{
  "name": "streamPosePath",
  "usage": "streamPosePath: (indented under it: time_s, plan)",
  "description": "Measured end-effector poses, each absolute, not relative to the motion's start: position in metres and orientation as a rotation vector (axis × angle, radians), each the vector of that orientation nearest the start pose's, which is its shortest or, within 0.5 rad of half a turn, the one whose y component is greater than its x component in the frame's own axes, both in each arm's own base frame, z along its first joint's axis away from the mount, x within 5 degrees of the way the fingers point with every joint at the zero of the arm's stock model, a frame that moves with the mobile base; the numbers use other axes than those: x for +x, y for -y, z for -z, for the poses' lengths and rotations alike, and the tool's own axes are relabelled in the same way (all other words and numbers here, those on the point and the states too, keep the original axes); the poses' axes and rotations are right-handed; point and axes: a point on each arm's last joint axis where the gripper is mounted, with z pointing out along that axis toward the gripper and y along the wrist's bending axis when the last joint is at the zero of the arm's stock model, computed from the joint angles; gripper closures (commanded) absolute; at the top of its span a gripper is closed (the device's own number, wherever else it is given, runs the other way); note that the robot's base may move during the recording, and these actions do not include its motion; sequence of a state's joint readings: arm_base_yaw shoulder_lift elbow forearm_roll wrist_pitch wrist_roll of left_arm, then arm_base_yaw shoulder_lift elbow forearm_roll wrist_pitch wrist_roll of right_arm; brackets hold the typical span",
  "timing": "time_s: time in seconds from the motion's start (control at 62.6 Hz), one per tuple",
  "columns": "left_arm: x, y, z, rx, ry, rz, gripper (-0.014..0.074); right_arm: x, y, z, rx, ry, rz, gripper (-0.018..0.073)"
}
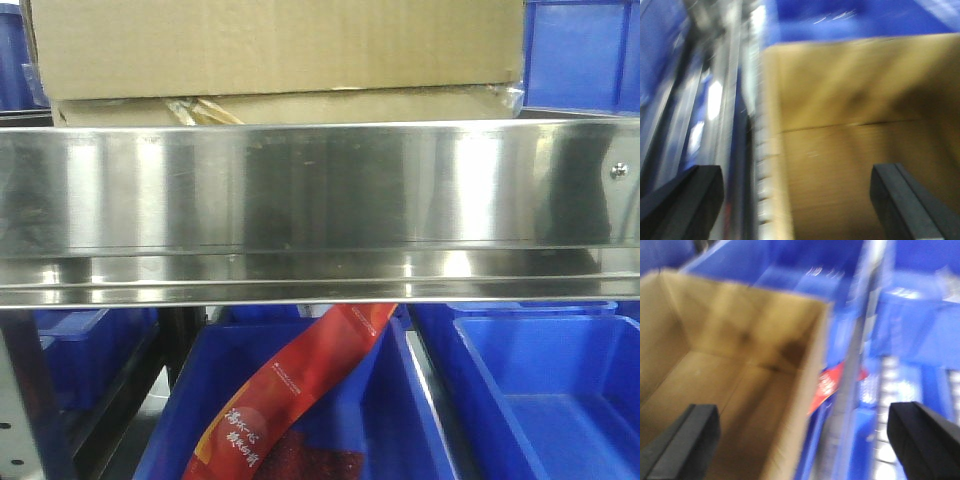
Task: Grab carton from right shelf to conveyor
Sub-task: 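Close both grippers on the carton's opposite side walls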
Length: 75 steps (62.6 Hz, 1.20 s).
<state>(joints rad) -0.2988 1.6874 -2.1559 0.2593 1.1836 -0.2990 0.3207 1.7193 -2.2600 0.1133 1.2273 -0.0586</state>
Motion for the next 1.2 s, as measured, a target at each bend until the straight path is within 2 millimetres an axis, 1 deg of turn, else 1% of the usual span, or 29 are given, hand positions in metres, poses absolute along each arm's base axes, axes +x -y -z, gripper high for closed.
streamPosePath:
  time_s: [0.096,0.176,0.32,0.464,0.639,0.719,0.767,0.815,0.831,0.895,0.927,0.943,0.975,0.991,1.007,1.023,1.039,1.087,1.199]
  plan:
    - [0.347,0.080,-0.488,-0.040,-2.198,0.023,0.0102,0.344,-0.125,-0.490,-0.439,-2.199,-0.284,-0.0009]
    - [0.361,0.082,-0.475,-0.042,-2.236,0.019,0.0102,0.363,-0.132,-0.469,-0.443,-2.255,-0.280,-0.0009]
    - [0.378,0.085,-0.455,-0.045,-2.291,0.009,0.0102,0.383,-0.138,-0.443,-0.449,-2.320,-0.275,-0.0009]
    - [0.390,0.087,-0.440,-0.044,-2.328,-0.004,0.0102,0.393,-0.142,-0.430,-0.453,-2.353,-0.272,-0.0009]
    - [0.398,0.088,-0.429,-0.044,-2.357,-0.018,0.0102,0.396,-0.143,-0.428,-0.450,-2.345,-0.276,0.0002]
    - [0.402,0.086,-0.425,-0.052,-2.367,-0.025,0.0106,0.397,-0.143,-0.428,-0.449,-2.340,-0.276,0.0069]
    - [0.402,0.083,-0.424,-0.059,-2.373,-0.030,0.0129,0.397,-0.143,-0.428,-0.449,-2.340,-0.276,0.0125]
    - [0.403,0.081,-0.423,-0.067,-2.380,-0.035,0.0180,0.397,-0.143,-0.428,-0.448,-2.338,-0.279,0.0209]
    - [0.403,0.080,-0.422,-0.071,-2.383,-0.038,0.0201,0.397,-0.143,-0.428,-0.445,-2.339,-0.280,0.0251]
    - [0.403,0.077,-0.422,-0.080,-2.389,-0.043,0.0308,0.397,-0.143,-0.428,-0.446,-2.339,-0.280,0.0379]
    - [0.403,0.075,-0.422,-0.086,-2.392,-0.046,0.0391,0.397,-0.143,-0.428,-0.446,-2.339,-0.280,0.0449]
    - [0.403,0.074,-0.422,-0.090,-2.393,-0.048,0.0446,0.397,-0.143,-0.428,-0.446,-2.339,-0.280,0.0503]
    - [0.404,0.072,-0.422,-0.095,-2.393,-0.050,0.0522,0.397,-0.143,-0.428,-0.439,-2.340,-0.283,0.0592]
    - [0.404,0.071,-0.422,-0.098,-2.393,-0.051,0.0582,0.397,-0.143,-0.428,-0.435,-2.341,-0.288,0.0626]
    - [0.404,0.071,-0.422,-0.098,-2.394,-0.052,0.0621,0.397,-0.144,-0.428,-0.433,-2.342,-0.294,0.0650]
    - [0.404,0.072,-0.422,-0.099,-2.395,-0.045,0.0646,0.396,-0.144,-0.428,-0.431,-2.344,-0.294,0.0653]
    - [0.404,0.072,-0.421,-0.099,-2.398,-0.039,0.0643,0.396,-0.144,-0.428,-0.429,-2.347,-0.293,0.0643]
    - [0.404,0.072,-0.421,-0.100,-2.398,-0.037,0.0589,0.396,-0.145,-0.427,-0.430,-2.351,-0.299,0.0624]
    - [0.404,0.072,-0.421,-0.102,-2.396,-0.035,0.0589,0.396,-0.145,-0.427,-0.429,-2.356,-0.295,0.0629]
